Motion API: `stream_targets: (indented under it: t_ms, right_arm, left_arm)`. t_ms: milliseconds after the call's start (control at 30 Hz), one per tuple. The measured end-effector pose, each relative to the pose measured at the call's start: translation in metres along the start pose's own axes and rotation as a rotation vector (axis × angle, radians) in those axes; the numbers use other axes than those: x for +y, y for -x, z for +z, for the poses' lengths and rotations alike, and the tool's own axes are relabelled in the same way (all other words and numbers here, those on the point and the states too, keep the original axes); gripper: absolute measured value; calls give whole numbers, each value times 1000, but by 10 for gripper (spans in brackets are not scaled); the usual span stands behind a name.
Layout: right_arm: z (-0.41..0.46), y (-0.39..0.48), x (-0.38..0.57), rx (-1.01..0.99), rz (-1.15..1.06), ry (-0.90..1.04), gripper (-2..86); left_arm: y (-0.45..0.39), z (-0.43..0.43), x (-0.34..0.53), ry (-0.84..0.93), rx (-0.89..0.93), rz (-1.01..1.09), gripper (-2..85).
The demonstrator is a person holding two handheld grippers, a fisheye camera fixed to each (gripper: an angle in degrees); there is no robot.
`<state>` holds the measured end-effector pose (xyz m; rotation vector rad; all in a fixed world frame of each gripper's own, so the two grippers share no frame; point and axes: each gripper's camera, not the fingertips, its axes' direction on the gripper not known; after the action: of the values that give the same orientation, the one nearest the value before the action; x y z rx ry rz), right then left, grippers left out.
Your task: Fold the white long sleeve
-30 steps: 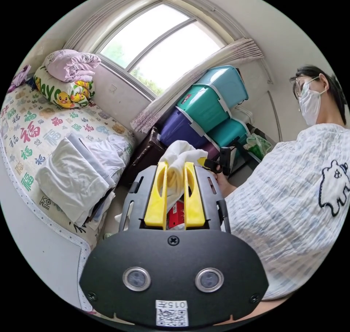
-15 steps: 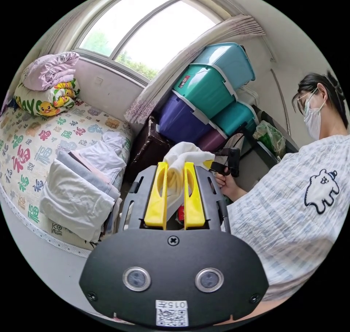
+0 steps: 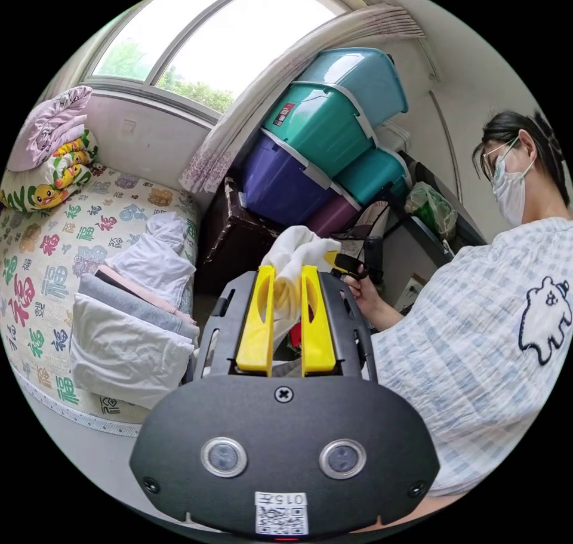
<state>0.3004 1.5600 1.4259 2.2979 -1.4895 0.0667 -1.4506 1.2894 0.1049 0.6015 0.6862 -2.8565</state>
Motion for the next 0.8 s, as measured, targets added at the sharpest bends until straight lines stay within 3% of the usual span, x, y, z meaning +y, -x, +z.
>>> stream_targets:
  t_ms: [367, 800]
  right_arm:
    - [-11, -66, -79, 51, -7, -21, 93]
    - [-16, -183, -158, -41, 32, -88, 93]
  left_arm:
    - [21, 60, -104, 218, 35, -64, 70]
    - [54, 144, -203, 231, 62, -243, 69]
